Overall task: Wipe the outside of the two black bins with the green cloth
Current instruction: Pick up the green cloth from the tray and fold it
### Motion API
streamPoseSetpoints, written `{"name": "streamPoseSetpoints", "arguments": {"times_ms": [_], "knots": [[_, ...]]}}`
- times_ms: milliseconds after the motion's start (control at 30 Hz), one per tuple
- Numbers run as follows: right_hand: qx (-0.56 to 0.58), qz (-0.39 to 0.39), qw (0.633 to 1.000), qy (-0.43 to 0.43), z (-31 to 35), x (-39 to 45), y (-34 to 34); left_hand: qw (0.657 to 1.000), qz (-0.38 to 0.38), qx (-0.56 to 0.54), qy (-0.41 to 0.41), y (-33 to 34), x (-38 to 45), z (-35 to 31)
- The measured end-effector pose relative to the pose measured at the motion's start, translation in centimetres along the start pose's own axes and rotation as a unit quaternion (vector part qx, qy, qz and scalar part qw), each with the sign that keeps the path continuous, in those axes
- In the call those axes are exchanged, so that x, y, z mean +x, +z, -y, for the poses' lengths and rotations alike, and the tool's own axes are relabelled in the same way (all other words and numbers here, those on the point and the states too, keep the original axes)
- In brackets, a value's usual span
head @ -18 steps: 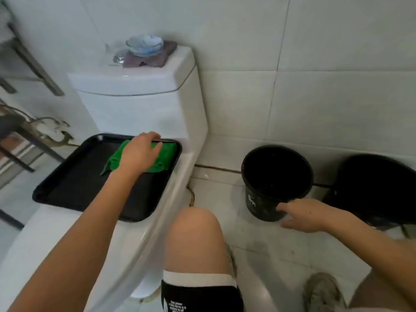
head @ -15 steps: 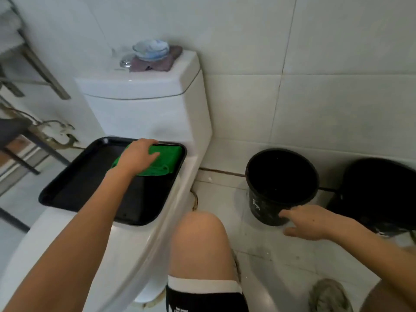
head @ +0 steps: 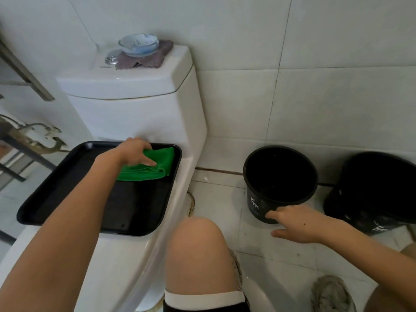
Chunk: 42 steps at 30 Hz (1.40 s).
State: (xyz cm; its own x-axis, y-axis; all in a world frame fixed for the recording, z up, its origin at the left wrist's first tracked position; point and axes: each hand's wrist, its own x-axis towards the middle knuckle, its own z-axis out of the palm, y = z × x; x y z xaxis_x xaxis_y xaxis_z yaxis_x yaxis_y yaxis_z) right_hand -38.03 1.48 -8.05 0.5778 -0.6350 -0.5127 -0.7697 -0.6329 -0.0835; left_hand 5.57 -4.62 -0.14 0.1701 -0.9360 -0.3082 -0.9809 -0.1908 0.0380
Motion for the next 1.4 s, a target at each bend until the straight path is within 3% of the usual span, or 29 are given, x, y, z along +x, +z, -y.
{"name": "streamPoseSetpoints", "arguments": {"times_ms": [200, 367, 467, 533, 667, 767, 833, 967, 1033, 1167, 1267, 1400], "knots": [[0.008, -0.019, 1.000, -0.008, 0.1, 0.2, -0.8, 0.990, -0.085, -0.103, 0.039, -0.1, -2.7, -0.4], [0.025, -0.078, 0.997, -0.011, -0.1, -0.4, -2.0, 0.971, -0.200, -0.114, 0.062, -5.2, -6.5, -2.2], [0.132, -0.147, 0.980, -0.009, 0.2, -1.0, -3.2, 0.952, -0.206, -0.192, 0.122, -8.0, -9.0, -6.0], [0.311, -0.203, 0.928, -0.008, 0.7, -1.4, -4.1, 0.935, -0.185, -0.250, 0.170, -8.9, -10.3, -9.7], [0.627, -0.275, 0.728, -0.027, 1.2, -2.6, -5.8, 0.909, -0.119, -0.319, 0.241, -7.5, -11.3, -18.3], [0.770, -0.258, 0.579, -0.072, 0.3, -3.8, -6.5, 0.897, -0.077, -0.337, 0.276, -4.7, -10.8, -23.8], [0.802, -0.262, 0.527, -0.095, -0.8, -4.7, -6.6, 0.890, -0.078, -0.346, 0.285, -3.0, -10.5, -26.7], [0.787, -0.349, 0.508, -0.006, -2.5, -5.9, -6.7, 0.879, -0.077, -0.402, 0.244, -0.8, -9.9, -29.9], [0.785, -0.372, 0.495, 0.021, -3.5, -6.2, -6.4, 0.872, -0.026, -0.439, 0.214, -0.1, -9.8, -30.7], [0.784, -0.380, 0.488, 0.055, -4.9, -7.0, -5.9, 0.824, 0.130, -0.524, 0.172, 1.4, -9.4, -30.9], [0.773, -0.397, 0.491, 0.069, -5.5, -7.1, -5.5, 0.793, 0.198, -0.543, 0.194, 2.1, -9.3, -30.7], [0.767, -0.399, 0.497, 0.074, -6.4, -7.3, -5.1, 0.784, 0.203, -0.537, 0.235, 2.9, -9.1, -30.8]]}}
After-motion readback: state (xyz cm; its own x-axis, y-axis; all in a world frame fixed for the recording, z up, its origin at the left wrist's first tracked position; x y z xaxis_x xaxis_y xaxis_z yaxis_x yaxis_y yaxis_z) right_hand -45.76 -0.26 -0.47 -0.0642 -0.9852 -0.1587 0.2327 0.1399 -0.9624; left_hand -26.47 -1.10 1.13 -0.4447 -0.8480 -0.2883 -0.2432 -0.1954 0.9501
